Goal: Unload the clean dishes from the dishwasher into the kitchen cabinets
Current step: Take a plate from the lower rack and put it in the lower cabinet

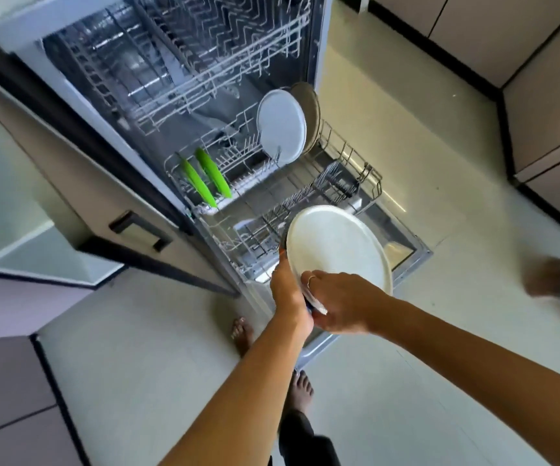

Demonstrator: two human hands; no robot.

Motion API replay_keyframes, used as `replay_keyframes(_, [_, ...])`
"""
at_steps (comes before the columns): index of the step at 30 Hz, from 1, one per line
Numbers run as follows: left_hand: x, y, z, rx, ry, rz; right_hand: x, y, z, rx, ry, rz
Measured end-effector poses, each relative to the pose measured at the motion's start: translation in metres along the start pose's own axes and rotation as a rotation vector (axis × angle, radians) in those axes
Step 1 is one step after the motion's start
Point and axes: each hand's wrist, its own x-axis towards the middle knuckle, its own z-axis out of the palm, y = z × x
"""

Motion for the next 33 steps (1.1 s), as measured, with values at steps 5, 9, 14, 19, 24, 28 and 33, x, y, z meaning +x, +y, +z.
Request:
replay_keyframes(5, [-0.017, -0.026, -0.057, 0.037, -0.001, -0.071, -0.012, -0.041, 0.031, 0.131, -0.119, -0.060])
replay_keyframes(9, [-0.027, -0.044, -0.107, -0.026, 0.190, -0.094, -0.010, -0.074, 0.053, 0.197, -0.231, -0.145])
replay_keyframes(14, [-0.036, -0.047, -0.167, -0.130, 0.284, -0.119, 0.011, -0.123, 0.068, 0.130, -0.399, -0.348])
replay_keyframes(19, [-0.040, -0.048, -0.230, -0.124, 0.536, -0.063, 0.039, -0.175, 0.081, 0.077, -0.555, -0.508])
replay_keyframes(24, [-0.042, -0.021, -0.287, -0.157, 0.551, 0.018, 0.075, -0.222, 0.100, 0.152, -0.534, -0.500])
replay_keyframes(28, [-0.038, 0.019, -0.330, -0.294, 0.545, 0.119, 0.119, -0.254, 0.112, 0.027, -0.318, -0.356])
replay_keyframes(33, [-0.020, 0.077, -0.367, -0.506, 0.477, 0.174, 0.180, -0.284, 0.107, 0.279, 0.003, 0.118])
